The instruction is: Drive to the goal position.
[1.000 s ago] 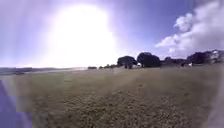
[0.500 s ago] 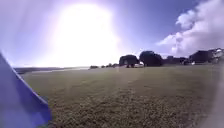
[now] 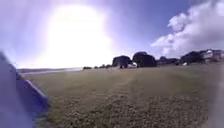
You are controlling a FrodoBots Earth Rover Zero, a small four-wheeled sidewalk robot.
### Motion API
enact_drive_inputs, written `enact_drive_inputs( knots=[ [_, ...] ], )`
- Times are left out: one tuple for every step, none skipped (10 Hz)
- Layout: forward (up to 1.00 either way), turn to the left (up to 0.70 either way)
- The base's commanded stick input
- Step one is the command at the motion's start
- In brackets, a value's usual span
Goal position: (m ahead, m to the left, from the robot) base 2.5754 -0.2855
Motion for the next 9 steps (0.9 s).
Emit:
enact_drive_inputs(
  knots=[
    [0.70, 0.00],
    [0.70, 0.00],
    [0.70, 0.00],
    [0.70, 0.00],
    [0.70, 0.00],
    [0.70, 0.00],
    [0.70, 0.00],
    [0.70, 0.00],
    [0.70, 0.00]
  ],
)
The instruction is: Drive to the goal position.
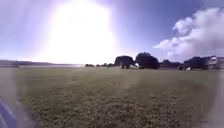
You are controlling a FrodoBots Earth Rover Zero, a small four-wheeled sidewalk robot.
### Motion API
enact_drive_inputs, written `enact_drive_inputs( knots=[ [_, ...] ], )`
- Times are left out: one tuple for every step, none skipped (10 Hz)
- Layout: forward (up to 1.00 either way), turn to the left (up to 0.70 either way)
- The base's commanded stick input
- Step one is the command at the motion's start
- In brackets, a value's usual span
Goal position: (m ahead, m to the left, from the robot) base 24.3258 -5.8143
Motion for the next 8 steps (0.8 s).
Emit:
enact_drive_inputs(
  knots=[
    [0.70, 0.00],
    [0.70, 0.00],
    [0.70, 0.00],
    [0.70, 0.00],
    [0.70, 0.00],
    [0.70, 0.00],
    [0.70, 0.00],
    [0.70, 0.00]
  ],
)
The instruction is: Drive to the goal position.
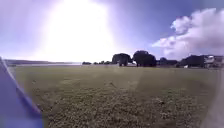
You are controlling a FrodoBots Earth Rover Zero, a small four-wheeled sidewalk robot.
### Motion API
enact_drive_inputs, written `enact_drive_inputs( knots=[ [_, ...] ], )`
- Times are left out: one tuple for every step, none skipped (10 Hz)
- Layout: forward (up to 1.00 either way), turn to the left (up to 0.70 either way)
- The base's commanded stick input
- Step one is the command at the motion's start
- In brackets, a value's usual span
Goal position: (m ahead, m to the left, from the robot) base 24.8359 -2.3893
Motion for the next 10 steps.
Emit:
enact_drive_inputs(
  knots=[
    [0.70, 0.00],
    [0.70, 0.00],
    [0.70, 0.00],
    [0.70, 0.00],
    [0.70, 0.00],
    [0.70, 0.00],
    [0.70, 0.00],
    [0.70, 0.00],
    [0.70, 0.00],
    [0.70, 0.00]
  ],
)
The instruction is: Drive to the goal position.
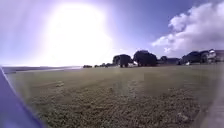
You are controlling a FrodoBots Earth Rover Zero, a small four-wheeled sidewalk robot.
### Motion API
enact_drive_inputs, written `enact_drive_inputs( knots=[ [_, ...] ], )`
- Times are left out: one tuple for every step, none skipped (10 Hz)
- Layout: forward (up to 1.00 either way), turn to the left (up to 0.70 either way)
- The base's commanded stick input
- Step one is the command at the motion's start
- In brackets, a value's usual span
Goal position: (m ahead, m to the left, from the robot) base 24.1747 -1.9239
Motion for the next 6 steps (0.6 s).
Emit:
enact_drive_inputs(
  knots=[
    [0.70, 0.00],
    [0.70, 0.00],
    [0.70, 0.00],
    [0.70, 0.00],
    [0.70, 0.00],
    [0.70, 0.00]
  ],
)
